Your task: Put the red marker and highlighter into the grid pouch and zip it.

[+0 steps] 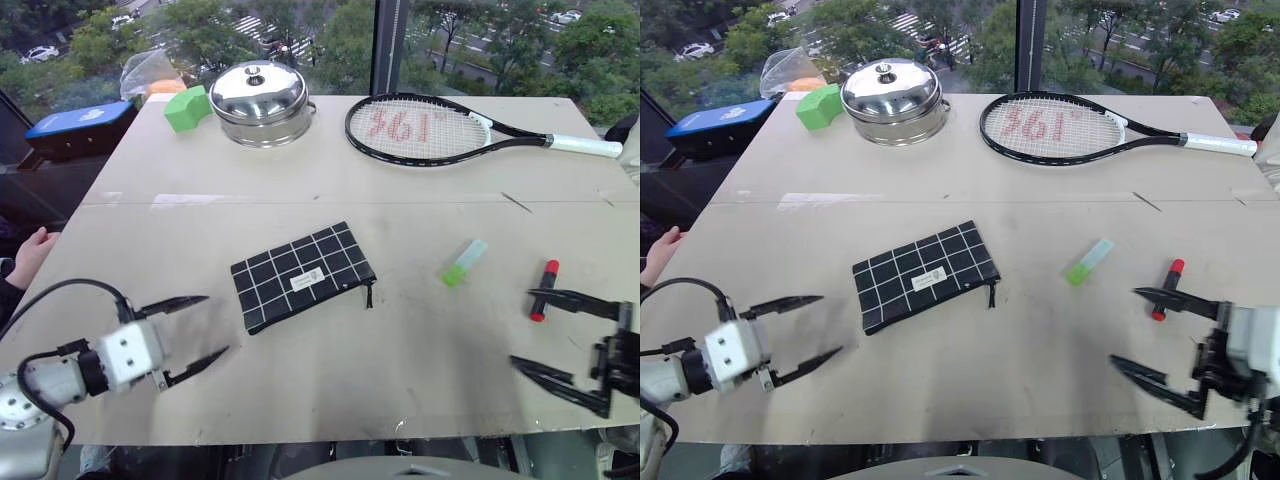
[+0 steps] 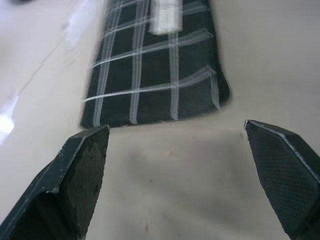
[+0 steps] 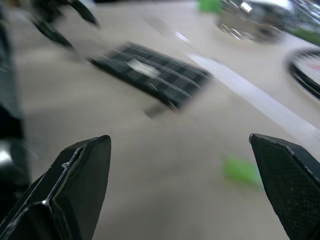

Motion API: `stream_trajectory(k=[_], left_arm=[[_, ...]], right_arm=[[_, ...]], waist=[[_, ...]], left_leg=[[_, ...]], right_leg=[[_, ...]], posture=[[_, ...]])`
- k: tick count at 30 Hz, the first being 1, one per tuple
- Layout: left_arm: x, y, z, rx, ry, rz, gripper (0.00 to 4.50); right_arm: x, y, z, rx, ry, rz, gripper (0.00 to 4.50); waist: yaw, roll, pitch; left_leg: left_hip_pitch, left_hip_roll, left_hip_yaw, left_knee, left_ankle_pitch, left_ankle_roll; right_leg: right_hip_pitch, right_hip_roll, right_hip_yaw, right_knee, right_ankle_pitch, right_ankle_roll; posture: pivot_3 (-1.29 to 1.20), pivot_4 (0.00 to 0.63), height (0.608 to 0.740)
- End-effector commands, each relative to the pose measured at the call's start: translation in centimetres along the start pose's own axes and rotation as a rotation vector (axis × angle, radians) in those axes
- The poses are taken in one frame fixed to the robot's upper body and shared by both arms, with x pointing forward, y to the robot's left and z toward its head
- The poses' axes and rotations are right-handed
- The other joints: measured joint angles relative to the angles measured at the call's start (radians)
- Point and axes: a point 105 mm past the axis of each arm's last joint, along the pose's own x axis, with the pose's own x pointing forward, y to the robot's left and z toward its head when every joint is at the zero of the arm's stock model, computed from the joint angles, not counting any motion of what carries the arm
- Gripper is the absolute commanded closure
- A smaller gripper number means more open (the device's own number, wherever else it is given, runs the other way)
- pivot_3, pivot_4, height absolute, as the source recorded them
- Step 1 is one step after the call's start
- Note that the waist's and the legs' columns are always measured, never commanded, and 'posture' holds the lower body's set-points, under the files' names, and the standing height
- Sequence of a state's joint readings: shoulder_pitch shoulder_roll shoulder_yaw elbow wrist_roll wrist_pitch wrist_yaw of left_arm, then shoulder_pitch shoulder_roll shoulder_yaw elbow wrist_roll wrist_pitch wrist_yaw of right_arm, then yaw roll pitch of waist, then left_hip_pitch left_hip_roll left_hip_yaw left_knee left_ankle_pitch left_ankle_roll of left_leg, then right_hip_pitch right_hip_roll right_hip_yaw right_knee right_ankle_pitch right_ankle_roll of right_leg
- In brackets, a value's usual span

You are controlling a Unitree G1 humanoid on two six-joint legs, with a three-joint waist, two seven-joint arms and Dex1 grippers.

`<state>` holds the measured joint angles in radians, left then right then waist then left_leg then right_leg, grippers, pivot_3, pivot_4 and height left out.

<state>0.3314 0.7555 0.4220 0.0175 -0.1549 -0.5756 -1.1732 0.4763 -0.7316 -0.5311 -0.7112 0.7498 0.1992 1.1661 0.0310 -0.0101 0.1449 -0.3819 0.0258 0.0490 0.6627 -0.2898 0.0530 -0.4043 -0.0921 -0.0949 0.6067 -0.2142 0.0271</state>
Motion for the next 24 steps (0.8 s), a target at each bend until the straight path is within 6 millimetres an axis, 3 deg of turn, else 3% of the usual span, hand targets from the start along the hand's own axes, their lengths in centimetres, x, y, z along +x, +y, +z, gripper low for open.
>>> stream_trajectory(k=[1, 4, 12, 24], left_arm=[[0.7, -0.2, -1.1, 0.189, 0.054, 0.047, 0.10], [1.9, -1.0, -1.0, 0.226, 0.035, 0.021, 0.10], [4.3, 1.0, -1.4, 0.301, 0.101, 0.122, 0.10], [6.8, 2.3, -0.7, 0.359, 0.079, 0.130, 0.10]], right_arm=[[2.0, 1.3, 1.6, -0.023, -0.074, 0.087, 0.00], [2.7, 1.7, 2.0, -0.025, -0.102, 0.109, 0.00], [2.7, 2.3, 1.7, -0.009, -0.092, 0.125, 0.00], [2.4, 2.1, 1.4, -0.009, -0.082, 0.098, 0.00]], waist=[[0.005, 0.000, 0.000], [0.019, 0.001, -0.002], [0.047, 0.020, -0.010], [0.040, 0.017, -0.011]], left_leg=[[0.000, 0.000, 0.000, 0.000, 0.000, 0.000], [0.000, 0.000, 0.000, 0.001, 0.000, 0.000], [0.000, -0.002, 0.001, 0.004, -0.002, -0.002], [0.002, 0.001, 0.000, 0.006, 0.001, 0.002]], right_leg=[[0.000, 0.000, 0.000, 0.000, 0.000, 0.000], [0.000, -0.002, -0.001, 0.000, 0.000, 0.000], [0.003, -0.007, -0.006, 0.003, -0.002, 0.005], [0.006, -0.005, -0.016, 0.009, -0.003, 0.006]], posture=[[0.00, 0.150, 0.740], [0.00, 0.150, 0.740], [0.00, 0.150, 0.740], [0.00, 0.150, 0.740]])
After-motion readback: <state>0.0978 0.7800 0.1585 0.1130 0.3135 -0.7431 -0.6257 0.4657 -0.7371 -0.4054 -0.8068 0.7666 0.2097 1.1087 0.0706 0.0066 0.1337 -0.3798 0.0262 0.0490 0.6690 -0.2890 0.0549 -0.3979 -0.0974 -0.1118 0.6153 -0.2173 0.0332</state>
